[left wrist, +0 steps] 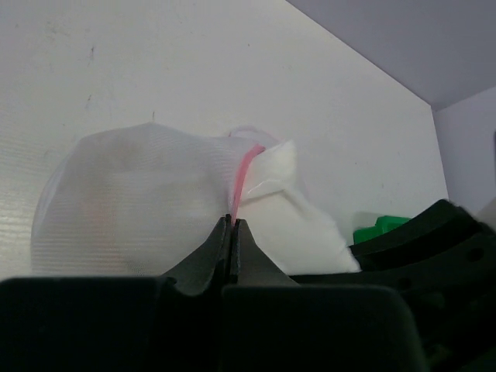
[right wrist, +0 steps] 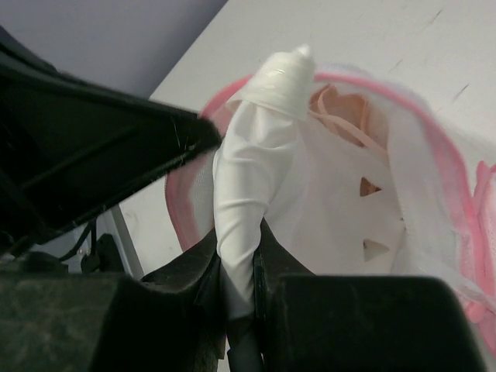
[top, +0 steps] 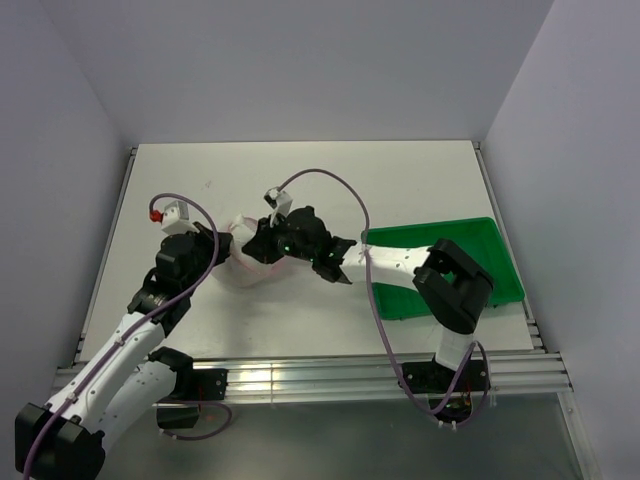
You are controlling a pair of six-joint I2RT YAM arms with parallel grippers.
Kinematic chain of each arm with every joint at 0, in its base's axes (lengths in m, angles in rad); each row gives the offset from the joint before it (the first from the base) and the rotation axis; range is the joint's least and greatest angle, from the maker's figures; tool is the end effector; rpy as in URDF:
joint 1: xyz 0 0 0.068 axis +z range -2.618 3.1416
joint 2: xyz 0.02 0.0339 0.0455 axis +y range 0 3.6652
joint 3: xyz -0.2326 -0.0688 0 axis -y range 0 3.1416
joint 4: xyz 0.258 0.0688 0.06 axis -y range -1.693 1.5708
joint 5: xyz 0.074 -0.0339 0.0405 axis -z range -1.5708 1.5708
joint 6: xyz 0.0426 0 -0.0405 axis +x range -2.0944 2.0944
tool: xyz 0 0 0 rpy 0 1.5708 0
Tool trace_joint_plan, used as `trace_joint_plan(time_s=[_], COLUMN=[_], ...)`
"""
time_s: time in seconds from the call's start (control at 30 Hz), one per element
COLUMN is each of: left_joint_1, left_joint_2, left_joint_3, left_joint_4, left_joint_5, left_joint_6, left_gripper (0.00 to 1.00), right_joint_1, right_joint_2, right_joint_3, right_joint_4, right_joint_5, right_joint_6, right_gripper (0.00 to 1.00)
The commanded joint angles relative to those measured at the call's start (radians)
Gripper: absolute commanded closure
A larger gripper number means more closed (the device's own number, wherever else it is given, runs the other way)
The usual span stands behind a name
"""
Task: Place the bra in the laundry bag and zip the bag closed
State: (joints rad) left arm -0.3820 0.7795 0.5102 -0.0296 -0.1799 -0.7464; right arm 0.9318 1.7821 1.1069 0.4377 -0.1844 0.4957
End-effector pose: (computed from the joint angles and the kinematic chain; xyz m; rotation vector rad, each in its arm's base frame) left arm 0.2163 -0.0787 0.2321 -0.4701 1.8513 -0.6071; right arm 0.2444 0.3420 0.1992 -0.5641 1.8858 1.1485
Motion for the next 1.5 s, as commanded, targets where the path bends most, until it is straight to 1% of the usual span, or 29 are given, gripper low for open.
trace_joint_plan(time_s=[0.0,0.13,0.17,0.23,0.27,0.37,0.4,0.43,0.5,0.53,0.57,0.6,0.63,0.7,0.73,0.8,0.83,0.93,1.07,1.17,1.2,1.27,1.3,1.33,1.37,1.4,1.47], left_joint_1=[0.002,0.002,0.002,0.002,0.002,0.002,0.002,0.002,0.002,0.002,0.002,0.002,0.002,0.002,0.002,0.002,0.002,0.002,0.002,0.002,0.002,0.002,0.002,0.002,0.002,0.002,0.002], left_joint_2=[-0.01,-0.002,-0.003,-0.016,-0.023,-0.049,-0.065,-0.072,-0.086,-0.088,-0.088,-0.085,-0.083,-0.083,-0.086,-0.095,-0.095,-0.088,-0.1,-0.12,-0.121,-0.134,-0.138,-0.143,-0.152,-0.155,-0.16], left_joint_3=[-0.001,-0.012,-0.016,-0.032,-0.039,-0.076,-0.087,-0.105,-0.122,-0.137,-0.142,-0.15,-0.151,-0.148,-0.145,-0.137,-0.136,-0.131,-0.131,-0.141,-0.144,-0.144,-0.144,-0.145,-0.145,-0.148,-0.153], left_joint_4=[0.1,0.122,0.12,0.114,0.115,0.112,0.112,0.111,0.117,0.123,0.126,0.126,0.125,0.105,0.093,0.077,0.079,0.085,0.071,0.063,0.062,0.051,0.05,0.048,0.043,0.043,0.045], left_joint_5=[0.054,0.099,0.108,0.114,0.121,0.126,0.123,0.122,0.129,0.134,0.137,0.137,0.135,0.128,0.099,0.073,0.063,0.063,0.042,0.027,0.023,0.02,0.02,0.019,0.019,0.017,0.019], left_joint_6=[-0.021,-0.031,-0.03,-0.031,-0.037,-0.051,-0.054,-0.056,-0.067,-0.07,-0.071,-0.073,-0.071,-0.064,-0.062,-0.059,-0.059,-0.062,-0.059,-0.059,-0.061,-0.057,-0.057,-0.057,-0.057,-0.056,-0.054], left_gripper=[1.0,1.0,1.0,1.0,1.0,1.0,1.0,1.0,1.0,1.0,1.0,1.0,1.0,1.0,1.0,1.0,1.0,1.0,1.0,1.0,1.0,1.0,1.0,1.0,1.0,1.0,1.0], right_joint_1=[0.041,0.042,0.041,0.038,0.038,0.036,0.036,0.036,0.038,0.038,0.038,0.036,0.038,0.033,0.029,0.003,-0.01,-0.05,-0.111,-0.149,-0.157,-0.165,-0.165,-0.166,-0.166,-0.166,-0.166], right_joint_2=[0.039,0.079,0.088,0.114,0.123,0.146,0.157,0.163,0.171,0.171,0.171,0.168,0.165,0.116,0.093,0.019,-0.002,-0.078,-0.177,-0.197,-0.193,-0.178,-0.17,-0.164,-0.149,-0.139,-0.112], right_joint_3=[-0.013,0.014,0.028,0.089,0.132,0.162,0.175,0.188,0.205,0.208,0.212,0.232,0.241,0.228,0.216,0.185,0.174,0.143,0.047,-0.005,-0.013,-0.033,-0.035,-0.036,-0.039,-0.039,-0.041], right_joint_4=[0.055,0.018,-0.019,-0.063,-0.118,-0.162,-0.174,-0.195,-0.231,-0.24,-0.269,-0.293,-0.322,-0.372,-0.384,-0.416,-0.427,-0.47,-0.464,-0.464,-0.47,-0.499,-0.513,-0.54,-0.553,-0.562,-0.582], right_joint_5=[-0.012,0.002,0.022,0.043,0.084,0.175,0.181,0.219,0.247,0.247,0.244,0.243,0.246,0.264,0.258,0.237,0.214,0.194,0.189,0.21,0.224,0.302,0.33,0.356,0.385,0.429,0.466], right_joint_6=[-0.013,-0.009,-0.011,-0.011,-0.005,0.043,0.056,0.076,0.084,0.081,0.076,0.061,0.05,0.021,0.014,-0.002,-0.009,-0.026,-0.017,-0.011,-0.009,-0.011,-0.009,-0.008,-0.003,0.001,0.015], right_gripper=[1.0,1.0,1.0,1.0,1.0,1.0,1.0,0.98,0.81,0.65,0.59,0.55,0.45,0.35,0.26,0.19,0.12,0.04,0.02,0.02,0.05,0.14,0.22,0.28,0.38,0.43,0.46])
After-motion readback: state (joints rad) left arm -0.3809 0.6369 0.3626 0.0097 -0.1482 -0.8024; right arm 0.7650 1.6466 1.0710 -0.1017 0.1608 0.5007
